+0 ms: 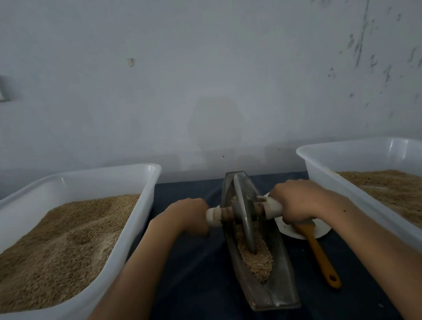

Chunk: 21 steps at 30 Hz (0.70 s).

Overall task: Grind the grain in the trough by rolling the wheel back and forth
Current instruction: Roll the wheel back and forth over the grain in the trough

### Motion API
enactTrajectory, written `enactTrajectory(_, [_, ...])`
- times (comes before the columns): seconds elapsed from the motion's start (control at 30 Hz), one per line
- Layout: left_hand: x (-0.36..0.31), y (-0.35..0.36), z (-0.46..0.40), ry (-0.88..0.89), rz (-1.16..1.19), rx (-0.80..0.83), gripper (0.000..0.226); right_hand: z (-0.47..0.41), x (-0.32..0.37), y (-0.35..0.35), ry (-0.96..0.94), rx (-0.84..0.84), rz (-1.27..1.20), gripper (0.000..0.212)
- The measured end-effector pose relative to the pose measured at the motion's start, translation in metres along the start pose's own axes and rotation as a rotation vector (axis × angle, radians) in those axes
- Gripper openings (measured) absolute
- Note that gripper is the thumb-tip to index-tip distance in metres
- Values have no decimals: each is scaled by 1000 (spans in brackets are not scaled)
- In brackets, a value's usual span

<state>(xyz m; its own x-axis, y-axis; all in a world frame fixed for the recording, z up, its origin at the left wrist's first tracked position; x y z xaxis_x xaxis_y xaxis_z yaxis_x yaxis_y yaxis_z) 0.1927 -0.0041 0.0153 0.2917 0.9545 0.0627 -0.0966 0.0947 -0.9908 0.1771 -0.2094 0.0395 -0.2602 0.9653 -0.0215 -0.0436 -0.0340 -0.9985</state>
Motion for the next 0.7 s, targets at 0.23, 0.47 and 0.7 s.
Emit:
enactTrajectory(0.23, [-1, -3, 0, -28, -40, -156, 16, 0, 1, 2, -9, -164, -21, 18])
enactTrajectory(0.47, [0, -1, 0, -48, -57, -301, 18, 1, 3, 3, 9, -290, -22, 15])
enactTrajectory(0.7, [-1, -1, -1, -27, -44, -85, 23, 2, -1, 2, 21, -30, -24, 31])
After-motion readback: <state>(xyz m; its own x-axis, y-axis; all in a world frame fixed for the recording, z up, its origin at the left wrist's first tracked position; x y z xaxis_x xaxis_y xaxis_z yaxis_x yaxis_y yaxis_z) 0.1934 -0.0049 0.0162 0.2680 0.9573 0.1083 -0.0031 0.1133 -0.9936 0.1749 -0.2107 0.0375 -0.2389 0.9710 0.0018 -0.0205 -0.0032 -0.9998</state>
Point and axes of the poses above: each hand's wrist, its own z-axis away from the middle knuckle, its own y-axis out of the palm, x = y × z, the point moved 4 cm from there along -z, towards the middle knuckle, and after that the axes turned 8 degrees about -z, right-handed, at the moved point
